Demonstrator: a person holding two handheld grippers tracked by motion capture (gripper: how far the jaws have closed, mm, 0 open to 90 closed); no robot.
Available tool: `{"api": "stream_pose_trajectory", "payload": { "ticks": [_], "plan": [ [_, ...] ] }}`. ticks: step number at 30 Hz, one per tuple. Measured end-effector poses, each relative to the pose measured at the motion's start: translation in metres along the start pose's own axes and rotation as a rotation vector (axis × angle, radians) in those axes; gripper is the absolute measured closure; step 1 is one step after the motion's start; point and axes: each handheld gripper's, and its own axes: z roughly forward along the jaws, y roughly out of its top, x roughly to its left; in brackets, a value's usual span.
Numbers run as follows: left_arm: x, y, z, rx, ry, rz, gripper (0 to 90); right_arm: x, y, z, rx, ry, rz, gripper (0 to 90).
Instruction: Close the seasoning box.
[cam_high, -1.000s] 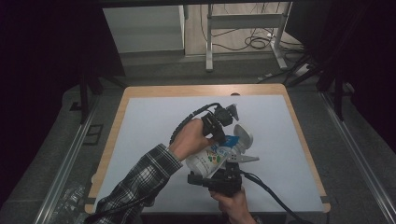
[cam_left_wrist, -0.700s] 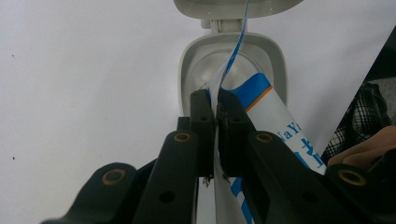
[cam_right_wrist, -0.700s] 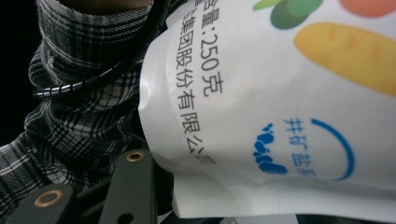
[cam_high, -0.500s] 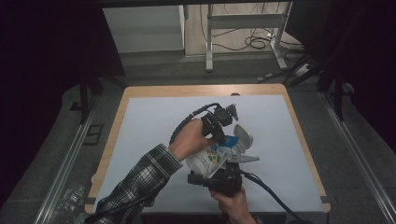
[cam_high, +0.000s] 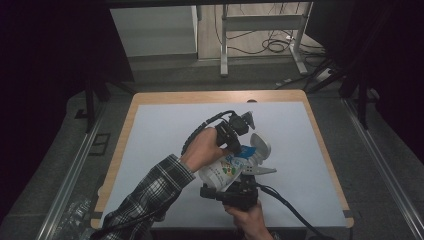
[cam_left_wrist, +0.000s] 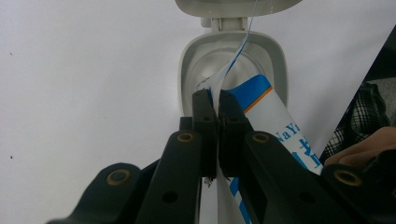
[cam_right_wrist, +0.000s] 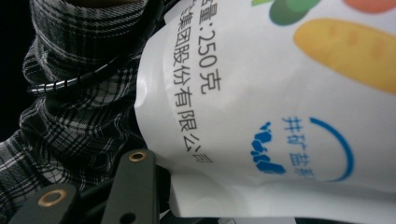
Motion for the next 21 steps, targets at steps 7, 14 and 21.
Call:
{"api": "stream_pose_trajectory", "payload": {
  "ticks": [7, 14, 21],
  "plan": [
    [0.0000, 0.0003, 0.0004, 0.001, -0.003, -0.002, 87.7, 0.0015, 0.0013, -0.0010, -0.009, 0.008, 0.003, 56.8],
    [0.0002, 0.0004, 0.0006, 0.001, -0.003, -0.002, 87.9, 0.0012, 0.0011, -0.0008, -0.009, 0.007, 0.000, 56.7],
    [0.0004, -0.0003, 0.0006, -0.004, -0.002, -0.003, 88.1, 0.0003, 0.0003, -0.0002, -0.006, 0.003, -0.005, 56.7]
  ]
}}
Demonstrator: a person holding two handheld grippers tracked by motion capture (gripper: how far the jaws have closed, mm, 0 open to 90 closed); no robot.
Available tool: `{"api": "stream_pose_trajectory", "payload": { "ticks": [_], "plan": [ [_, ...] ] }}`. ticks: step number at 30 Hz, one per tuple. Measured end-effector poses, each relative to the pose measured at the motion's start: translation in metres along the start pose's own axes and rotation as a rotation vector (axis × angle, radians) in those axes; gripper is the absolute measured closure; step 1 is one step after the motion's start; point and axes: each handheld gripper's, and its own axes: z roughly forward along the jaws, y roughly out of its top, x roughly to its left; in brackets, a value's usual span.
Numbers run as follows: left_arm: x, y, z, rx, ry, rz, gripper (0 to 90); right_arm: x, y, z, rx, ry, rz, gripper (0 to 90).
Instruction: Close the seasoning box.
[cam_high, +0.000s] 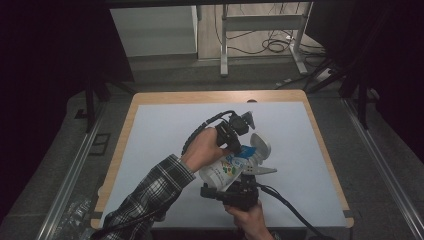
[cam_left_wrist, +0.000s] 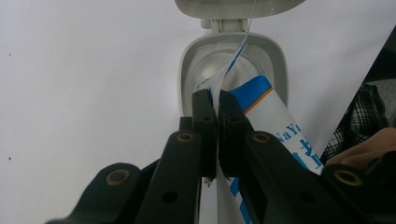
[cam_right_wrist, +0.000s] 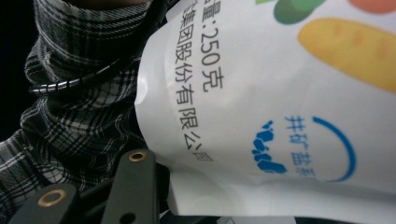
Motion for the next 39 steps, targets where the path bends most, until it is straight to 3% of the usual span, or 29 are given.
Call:
{"api": "stream_pose_trajectory", "payload": {
  "ticks": [39],
  "plan": [
    [0.0046, -0.0071, -0.0036, -0.037, -0.001, -0.009, 87.8, -0.0092, -0.0082, 0.0059, 0.064, -0.086, -0.046, 55.6]
  ]
}}
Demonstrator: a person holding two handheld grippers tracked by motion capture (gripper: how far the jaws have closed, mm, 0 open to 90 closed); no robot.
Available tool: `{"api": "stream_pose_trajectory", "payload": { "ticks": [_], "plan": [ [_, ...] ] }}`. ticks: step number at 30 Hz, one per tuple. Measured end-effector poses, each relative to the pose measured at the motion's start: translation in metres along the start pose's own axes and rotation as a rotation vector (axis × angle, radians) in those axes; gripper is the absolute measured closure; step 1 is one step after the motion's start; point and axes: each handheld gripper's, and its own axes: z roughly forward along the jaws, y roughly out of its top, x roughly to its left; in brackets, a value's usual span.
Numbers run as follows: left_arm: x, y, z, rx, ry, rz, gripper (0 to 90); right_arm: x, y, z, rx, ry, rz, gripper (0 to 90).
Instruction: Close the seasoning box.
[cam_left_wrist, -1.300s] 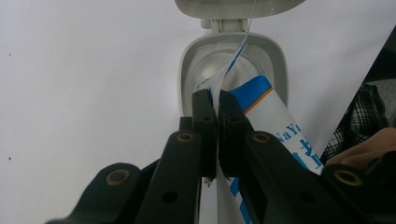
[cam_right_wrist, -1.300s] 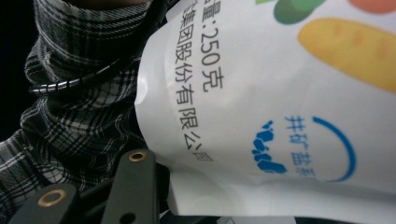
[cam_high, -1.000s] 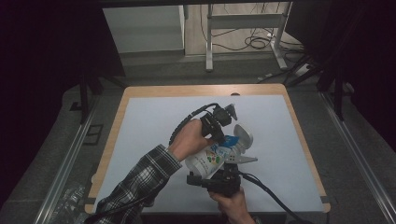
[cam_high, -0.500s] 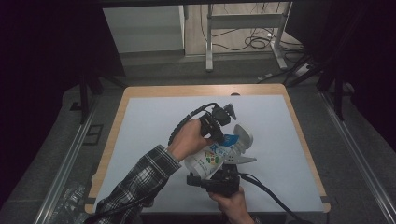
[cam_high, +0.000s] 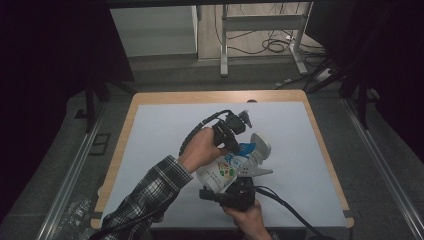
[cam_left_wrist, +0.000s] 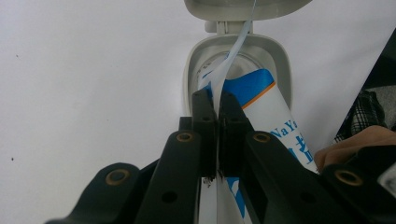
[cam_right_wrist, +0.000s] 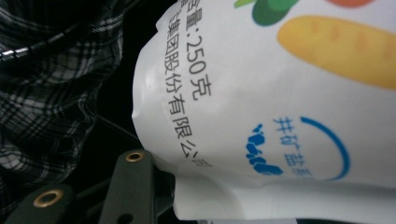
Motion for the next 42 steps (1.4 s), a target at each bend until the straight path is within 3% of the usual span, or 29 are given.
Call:
{"api": "stream_pose_trajectory", "payload": {
  "ticks": [24, 42],
  "plan": [
    [0.006, -0.010, -0.007, -0.048, -0.029, -0.008, 87.9, -0.009, -0.007, 0.006, 0.059, -0.109, -0.074, 55.1],
    [0.016, -0.033, -0.015, -0.215, -0.119, 0.001, 88.8, -0.013, -0.010, 0.008, 0.089, -0.167, -0.130, 53.7]
  ]
}}
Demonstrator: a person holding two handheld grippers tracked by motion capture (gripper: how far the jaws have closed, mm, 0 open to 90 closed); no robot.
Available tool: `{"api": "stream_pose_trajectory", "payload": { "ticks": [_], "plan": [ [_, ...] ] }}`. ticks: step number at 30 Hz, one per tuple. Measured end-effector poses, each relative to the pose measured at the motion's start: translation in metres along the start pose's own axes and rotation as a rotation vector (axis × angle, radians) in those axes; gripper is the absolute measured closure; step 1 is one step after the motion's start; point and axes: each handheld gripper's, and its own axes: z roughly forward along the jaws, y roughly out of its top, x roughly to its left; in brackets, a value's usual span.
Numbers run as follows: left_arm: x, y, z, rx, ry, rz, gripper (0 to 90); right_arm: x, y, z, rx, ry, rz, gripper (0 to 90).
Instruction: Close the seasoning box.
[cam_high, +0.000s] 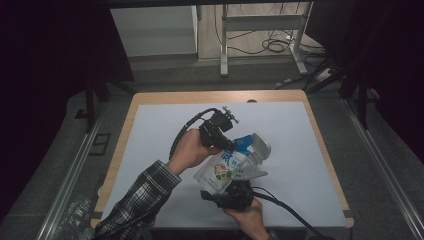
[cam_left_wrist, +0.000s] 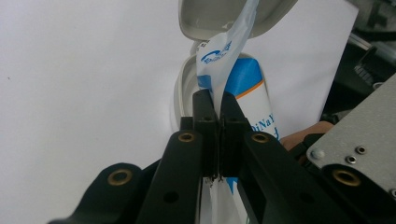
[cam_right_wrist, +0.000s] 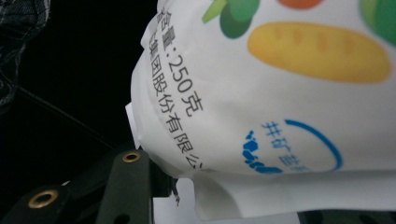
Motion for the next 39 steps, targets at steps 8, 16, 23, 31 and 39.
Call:
{"api": "stream_pose_trajectory", "payload": {
  "ticks": [8, 16, 23, 31, 39],
  "plan": [
    [0.002, -0.010, -0.004, -0.061, -0.023, -0.001, 89.5, -0.001, -0.002, 0.001, 0.022, -0.017, -0.001, 52.5],
    [0.002, -0.017, -0.008, -0.101, -0.038, 0.029, 89.6, -0.002, -0.003, 0.003, 0.036, -0.029, -0.007, 50.8],
    [0.003, -0.025, -0.009, -0.155, -0.055, 0.028, 89.5, -0.005, -0.005, 0.004, 0.067, -0.034, -0.013, 46.9],
    [0.006, -0.034, -0.009, -0.222, -0.072, 0.032, 89.7, -0.002, -0.007, 0.003, 0.099, -0.048, -0.027, 44.3],
    [0.007, -0.042, -0.009, -0.280, -0.079, 0.047, 89.7, -0.002, -0.009, -0.005, 0.111, -0.075, -0.060, 44.3]
  ]
}}
